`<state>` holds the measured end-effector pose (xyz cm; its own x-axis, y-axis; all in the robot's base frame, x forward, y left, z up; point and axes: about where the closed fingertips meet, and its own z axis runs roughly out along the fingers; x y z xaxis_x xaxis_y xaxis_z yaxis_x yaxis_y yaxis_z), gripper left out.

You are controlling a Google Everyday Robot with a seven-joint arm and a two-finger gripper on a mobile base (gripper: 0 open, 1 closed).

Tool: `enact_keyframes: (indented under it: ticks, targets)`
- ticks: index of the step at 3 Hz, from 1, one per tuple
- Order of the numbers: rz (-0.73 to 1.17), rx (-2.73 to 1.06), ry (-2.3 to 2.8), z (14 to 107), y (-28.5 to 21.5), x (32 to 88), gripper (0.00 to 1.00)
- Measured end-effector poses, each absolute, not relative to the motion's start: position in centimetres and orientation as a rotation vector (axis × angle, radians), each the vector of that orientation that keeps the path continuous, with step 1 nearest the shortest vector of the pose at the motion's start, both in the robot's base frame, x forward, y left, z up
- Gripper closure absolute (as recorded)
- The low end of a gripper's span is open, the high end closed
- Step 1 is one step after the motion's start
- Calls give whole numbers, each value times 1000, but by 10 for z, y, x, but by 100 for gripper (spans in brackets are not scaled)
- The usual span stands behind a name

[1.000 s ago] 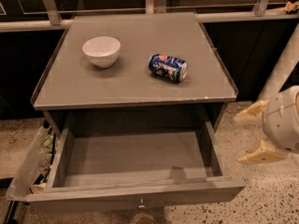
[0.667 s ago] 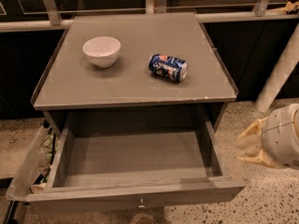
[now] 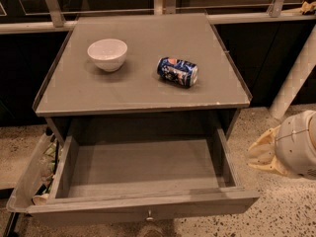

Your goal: Close top drawer

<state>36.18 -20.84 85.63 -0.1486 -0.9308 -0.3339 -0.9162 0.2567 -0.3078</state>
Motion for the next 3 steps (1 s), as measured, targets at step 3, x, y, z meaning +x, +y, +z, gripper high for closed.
enact_keyframes:
  ticks: [3]
  targets:
    - [343, -1683, 2025, 743, -127, 299, 100]
